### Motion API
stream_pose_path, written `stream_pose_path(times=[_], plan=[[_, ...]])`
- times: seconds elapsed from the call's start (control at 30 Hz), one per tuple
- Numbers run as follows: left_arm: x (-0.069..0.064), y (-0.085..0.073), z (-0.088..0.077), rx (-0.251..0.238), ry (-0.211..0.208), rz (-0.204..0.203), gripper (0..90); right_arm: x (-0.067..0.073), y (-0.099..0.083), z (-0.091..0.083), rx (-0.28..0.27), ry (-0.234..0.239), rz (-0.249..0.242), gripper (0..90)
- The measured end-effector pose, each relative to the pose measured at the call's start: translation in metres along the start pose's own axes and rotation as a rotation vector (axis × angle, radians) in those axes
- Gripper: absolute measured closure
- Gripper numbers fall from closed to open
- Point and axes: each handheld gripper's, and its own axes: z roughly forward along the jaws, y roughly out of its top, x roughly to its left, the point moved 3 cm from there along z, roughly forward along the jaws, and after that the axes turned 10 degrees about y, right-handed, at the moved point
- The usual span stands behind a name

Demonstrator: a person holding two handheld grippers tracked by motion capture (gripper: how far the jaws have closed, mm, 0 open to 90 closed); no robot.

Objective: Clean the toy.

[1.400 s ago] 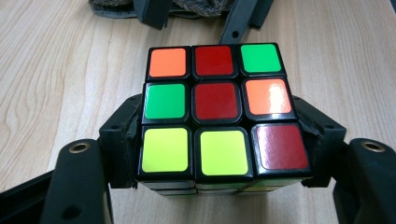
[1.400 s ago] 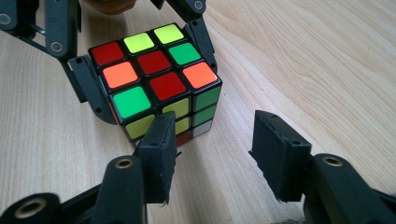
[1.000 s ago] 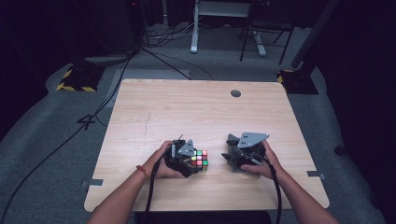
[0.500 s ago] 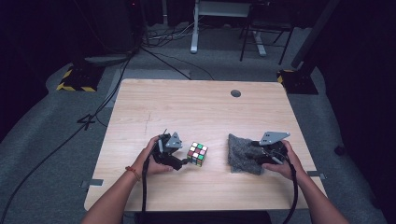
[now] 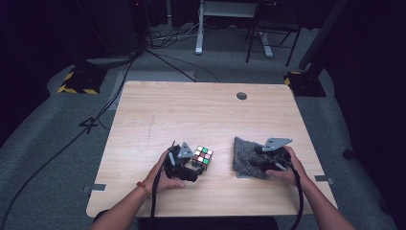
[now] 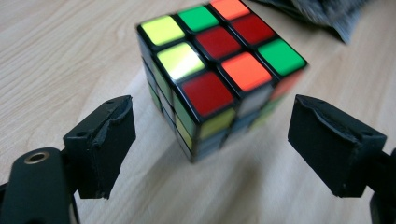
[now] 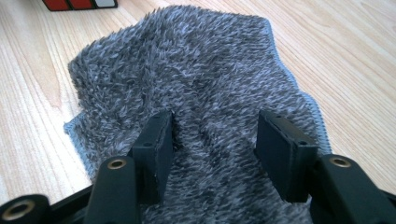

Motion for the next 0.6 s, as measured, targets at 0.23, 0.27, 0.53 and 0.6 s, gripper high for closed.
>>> stream_pose_path(times=[0.23,0.27,0.53,0.6], plan=[[-0.006,0.007,0.016,-0.006,0.028,-0.017,16.0,0.001,-0.001,0.003,-0.001,0.003,-0.003,47.6],[-0.008,0.007,0.017,-0.001,0.031,-0.022,15.9,0.001,-0.001,0.004,-0.001,0.002,-0.004,47.8],[-0.012,0.013,0.026,-0.006,0.071,-0.023,15.0,0.004,0.0,0.008,0.006,0.011,-0.003,50.6],[-0.012,0.015,0.029,-0.006,0.069,-0.006,15.6,0.004,-0.001,0.009,0.009,0.019,-0.004,51.3]])
